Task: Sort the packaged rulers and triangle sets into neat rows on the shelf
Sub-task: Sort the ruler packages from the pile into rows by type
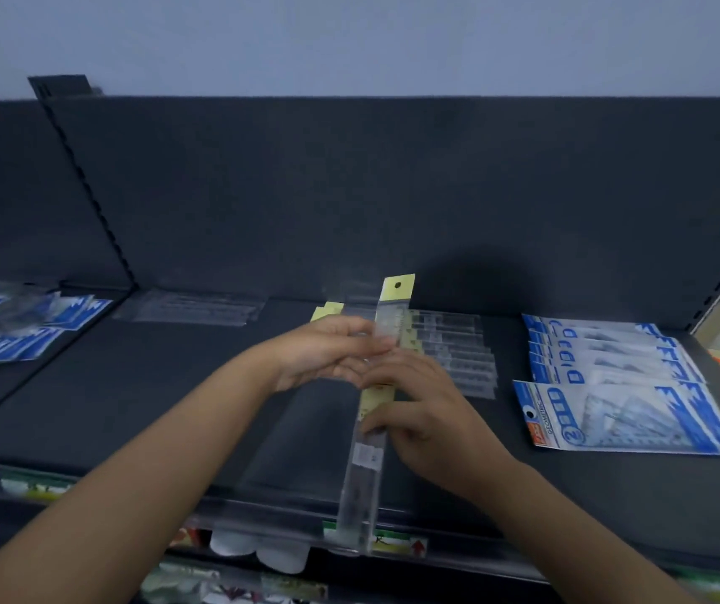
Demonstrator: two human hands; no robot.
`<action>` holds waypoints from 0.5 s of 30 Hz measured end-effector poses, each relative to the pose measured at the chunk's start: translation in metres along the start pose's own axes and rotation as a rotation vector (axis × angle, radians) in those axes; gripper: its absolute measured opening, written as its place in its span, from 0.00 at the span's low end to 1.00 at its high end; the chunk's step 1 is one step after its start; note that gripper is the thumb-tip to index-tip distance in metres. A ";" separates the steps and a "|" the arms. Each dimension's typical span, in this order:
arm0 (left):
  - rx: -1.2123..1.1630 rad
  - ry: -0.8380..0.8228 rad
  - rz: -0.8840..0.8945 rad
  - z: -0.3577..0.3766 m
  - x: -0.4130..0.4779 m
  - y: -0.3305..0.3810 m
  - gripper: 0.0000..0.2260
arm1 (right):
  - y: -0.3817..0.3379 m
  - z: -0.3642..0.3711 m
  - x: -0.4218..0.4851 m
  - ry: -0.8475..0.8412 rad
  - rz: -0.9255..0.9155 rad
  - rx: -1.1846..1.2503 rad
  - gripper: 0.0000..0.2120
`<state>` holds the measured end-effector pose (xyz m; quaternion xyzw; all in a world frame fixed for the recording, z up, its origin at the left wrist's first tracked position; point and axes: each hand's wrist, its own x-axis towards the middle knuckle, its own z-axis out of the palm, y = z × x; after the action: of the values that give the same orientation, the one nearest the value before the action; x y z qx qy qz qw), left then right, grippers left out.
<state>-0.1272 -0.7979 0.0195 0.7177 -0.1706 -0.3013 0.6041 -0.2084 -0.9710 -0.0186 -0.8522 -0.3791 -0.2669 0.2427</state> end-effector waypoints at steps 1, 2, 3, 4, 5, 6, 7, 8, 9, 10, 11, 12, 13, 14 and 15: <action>-0.058 0.013 0.023 -0.003 0.001 -0.001 0.22 | 0.002 0.000 0.001 0.011 0.006 0.013 0.14; -0.102 0.018 0.046 -0.006 0.002 0.000 0.23 | 0.005 -0.001 0.001 0.019 0.020 0.030 0.14; -0.116 0.002 0.071 -0.009 0.002 0.000 0.21 | 0.008 -0.003 0.001 0.021 0.045 0.054 0.14; -0.098 -0.017 0.091 -0.011 0.002 0.001 0.18 | 0.011 -0.006 0.002 0.013 0.075 0.072 0.14; -0.069 -0.016 0.108 -0.013 0.003 0.001 0.14 | 0.013 -0.008 0.003 -0.001 0.102 0.080 0.15; -0.058 0.009 0.127 -0.015 0.003 0.002 0.10 | 0.014 -0.010 0.003 -0.019 0.130 0.084 0.16; -0.072 0.050 0.143 -0.018 0.004 0.002 0.05 | 0.015 -0.012 0.003 -0.035 0.161 0.088 0.17; -0.111 0.093 0.152 -0.020 0.004 0.001 0.02 | 0.015 -0.013 0.002 -0.040 0.203 0.111 0.19; -0.159 0.138 0.158 -0.024 0.004 0.000 0.02 | 0.016 -0.014 0.001 -0.028 0.262 0.172 0.20; -0.217 0.184 0.153 -0.026 0.003 -0.002 0.04 | 0.016 -0.015 0.000 0.001 0.347 0.268 0.20; -0.272 0.235 0.144 -0.027 0.002 -0.004 0.06 | 0.015 -0.016 -0.002 0.023 0.451 0.383 0.20; -0.321 0.286 0.133 -0.028 0.001 -0.007 0.07 | 0.015 -0.015 -0.003 0.010 0.553 0.478 0.20; -0.352 0.326 0.122 -0.029 0.001 -0.011 0.08 | 0.017 -0.012 -0.004 -0.025 0.635 0.506 0.19; -0.374 0.351 0.107 -0.028 0.001 -0.014 0.07 | 0.020 -0.010 -0.006 -0.057 0.683 0.449 0.21; -0.381 0.367 0.091 -0.028 0.000 -0.017 0.05 | 0.024 -0.009 -0.008 -0.080 0.707 0.374 0.22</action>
<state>-0.1114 -0.7734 0.0057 0.6252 -0.0308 -0.1654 0.7621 -0.1966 -0.9944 -0.0222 -0.8810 -0.1136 -0.0599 0.4554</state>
